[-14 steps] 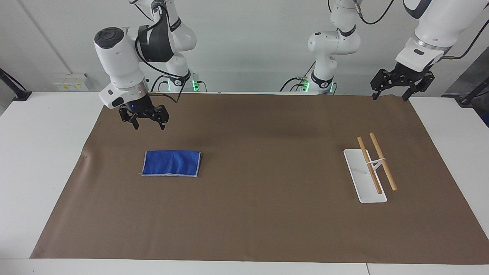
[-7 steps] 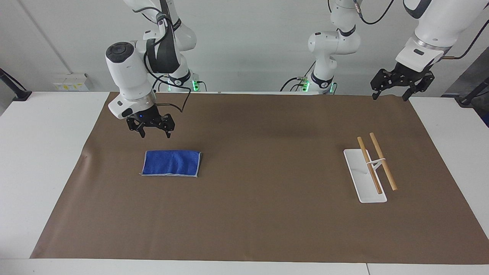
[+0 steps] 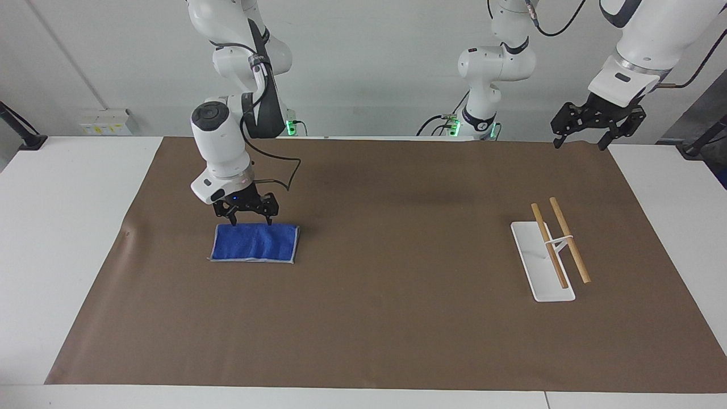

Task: Right arm passes towel to left arm to hang
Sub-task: 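Grasp the near edge of the blue towel with the right gripper, then lift the blue towel and carry it toward the left gripper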

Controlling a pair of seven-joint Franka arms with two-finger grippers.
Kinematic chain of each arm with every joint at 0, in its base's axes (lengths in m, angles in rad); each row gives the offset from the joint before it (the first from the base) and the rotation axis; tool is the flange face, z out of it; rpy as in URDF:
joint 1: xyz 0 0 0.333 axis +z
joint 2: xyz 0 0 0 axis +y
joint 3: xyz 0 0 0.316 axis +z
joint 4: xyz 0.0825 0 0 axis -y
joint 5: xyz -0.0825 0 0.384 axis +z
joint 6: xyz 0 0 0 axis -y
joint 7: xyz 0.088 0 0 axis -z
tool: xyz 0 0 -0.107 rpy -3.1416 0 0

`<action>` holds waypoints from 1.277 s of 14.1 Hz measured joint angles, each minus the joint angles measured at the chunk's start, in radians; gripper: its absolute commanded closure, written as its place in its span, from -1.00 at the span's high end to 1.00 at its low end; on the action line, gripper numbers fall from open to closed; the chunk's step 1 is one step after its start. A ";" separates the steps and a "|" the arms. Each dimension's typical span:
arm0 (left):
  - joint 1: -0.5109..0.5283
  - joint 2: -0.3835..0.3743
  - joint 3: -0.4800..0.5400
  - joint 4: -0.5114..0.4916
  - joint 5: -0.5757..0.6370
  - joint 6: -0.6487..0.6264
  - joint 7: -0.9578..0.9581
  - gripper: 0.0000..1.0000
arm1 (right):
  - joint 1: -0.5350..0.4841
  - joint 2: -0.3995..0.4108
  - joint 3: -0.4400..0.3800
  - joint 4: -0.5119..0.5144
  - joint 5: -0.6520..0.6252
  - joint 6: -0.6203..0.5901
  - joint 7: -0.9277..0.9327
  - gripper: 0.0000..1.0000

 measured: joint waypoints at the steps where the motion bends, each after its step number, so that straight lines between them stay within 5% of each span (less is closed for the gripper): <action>1: 0.000 0.000 0.000 0.000 0.000 0.000 0.000 1.00 | -0.004 0.011 -0.001 -0.030 0.000 0.051 -0.002 1.00; 10: 0.000 0.000 0.000 0.000 0.000 0.000 0.000 1.00 | -0.031 0.109 -0.005 -0.099 0.000 0.280 -0.004 1.00; 18: 0.000 0.000 0.000 0.000 0.000 0.000 0.000 1.00 | -0.029 0.116 0.000 -0.090 0.000 0.289 -0.026 0.93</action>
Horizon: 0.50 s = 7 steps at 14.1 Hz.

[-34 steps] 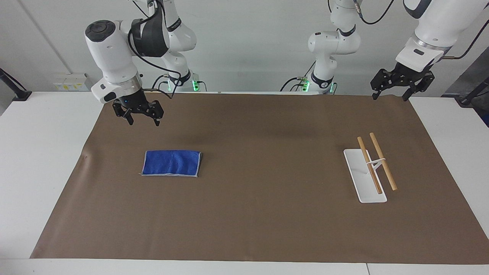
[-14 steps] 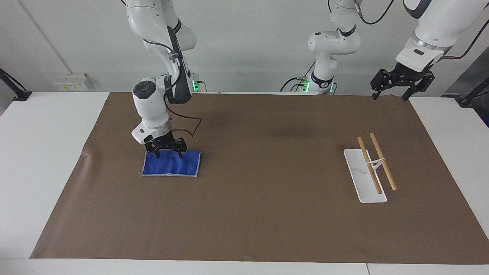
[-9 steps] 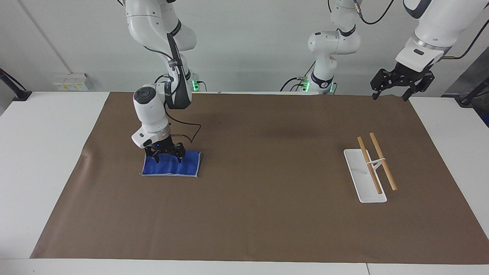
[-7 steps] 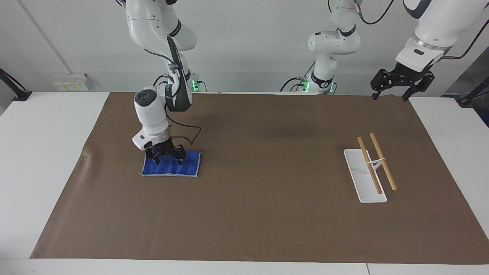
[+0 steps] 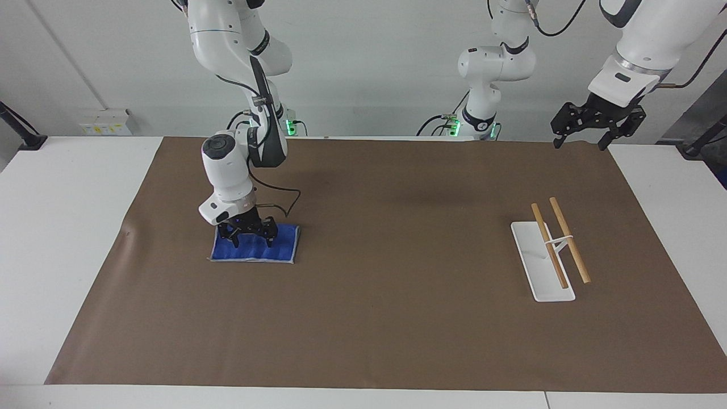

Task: Right arm passes towel to left arm to hang
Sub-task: 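Lift the blue towel and carry it toward the left gripper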

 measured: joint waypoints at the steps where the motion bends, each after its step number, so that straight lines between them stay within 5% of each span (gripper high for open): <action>1: 0.000 0.000 0.000 0.000 0.000 0.000 0.000 1.00 | 0.000 0.000 0.000 -0.002 0.000 0.000 -0.012 0.57; 4: 0.000 0.000 0.000 0.000 0.000 0.000 0.000 1.00 | -0.001 0.000 -0.001 -0.006 0.000 -0.001 -0.024 -0.25; 6: 0.000 0.000 0.000 0.000 0.000 0.000 0.000 1.00 | -0.001 0.000 -0.001 -0.006 0.000 -0.003 -0.025 -0.97; 7: 0.000 0.000 0.000 0.000 0.000 0.000 0.000 1.00 | -0.001 -0.003 -0.001 -0.005 0.000 -0.005 -0.025 -1.00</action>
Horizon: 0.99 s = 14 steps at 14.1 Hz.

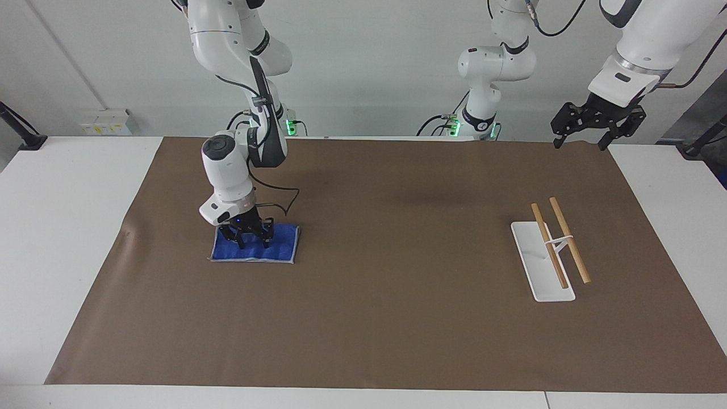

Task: Right arm passes towel to left arm to hang
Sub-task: 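Lift the blue towel and carry it toward the left gripper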

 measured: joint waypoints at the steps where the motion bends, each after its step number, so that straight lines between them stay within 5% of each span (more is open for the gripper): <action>1: 0.000 0.000 0.000 0.000 0.000 0.000 0.000 1.00 | 0.000 -0.002 0.000 0.000 0.000 -0.004 0.000 -1.00; 8: 0.000 0.000 0.000 0.000 0.000 0.000 0.000 1.00 | 0.001 -0.018 0.045 0.119 0.004 -0.220 -0.006 -1.00; 14: 0.000 0.000 0.000 0.000 0.000 0.000 0.000 1.00 | 0.004 -0.095 0.104 0.248 0.267 -0.355 -0.081 -1.00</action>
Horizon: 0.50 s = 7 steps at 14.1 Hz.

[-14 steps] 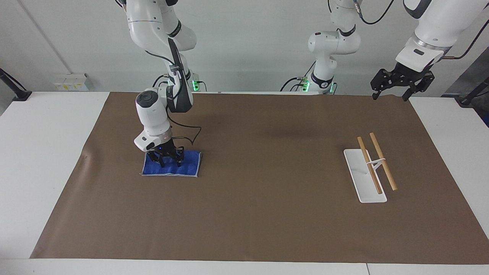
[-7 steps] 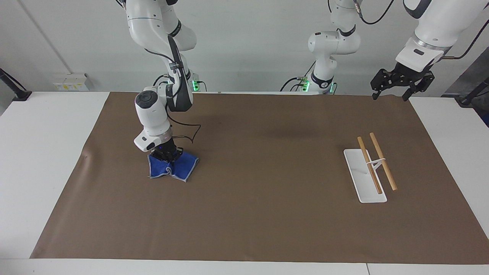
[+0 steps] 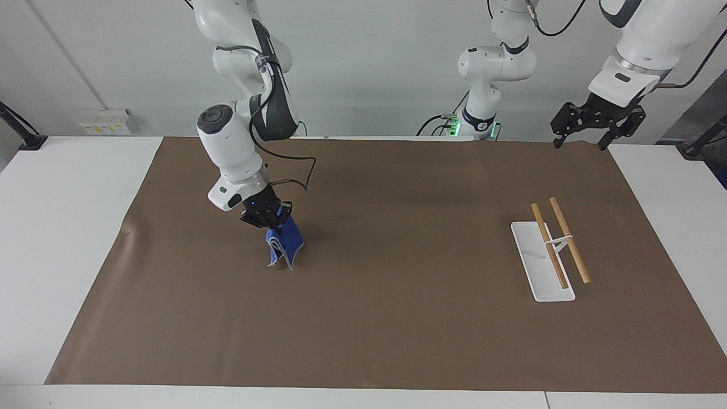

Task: Right arm passes towel to left arm to hang
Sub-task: 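Lift the blue towel and carry it toward the left gripper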

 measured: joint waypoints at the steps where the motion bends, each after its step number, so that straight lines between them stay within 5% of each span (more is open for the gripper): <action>1: 0.000 0.000 0.000 0.000 0.000 0.000 0.000 1.00 | 0.000 -0.004 0.005 0.030 0.055 -0.019 -0.005 -1.00; 7: 0.000 0.000 0.000 0.000 0.000 0.000 0.000 1.00 | 0.001 -0.009 0.020 0.151 0.416 -0.087 -0.014 -1.00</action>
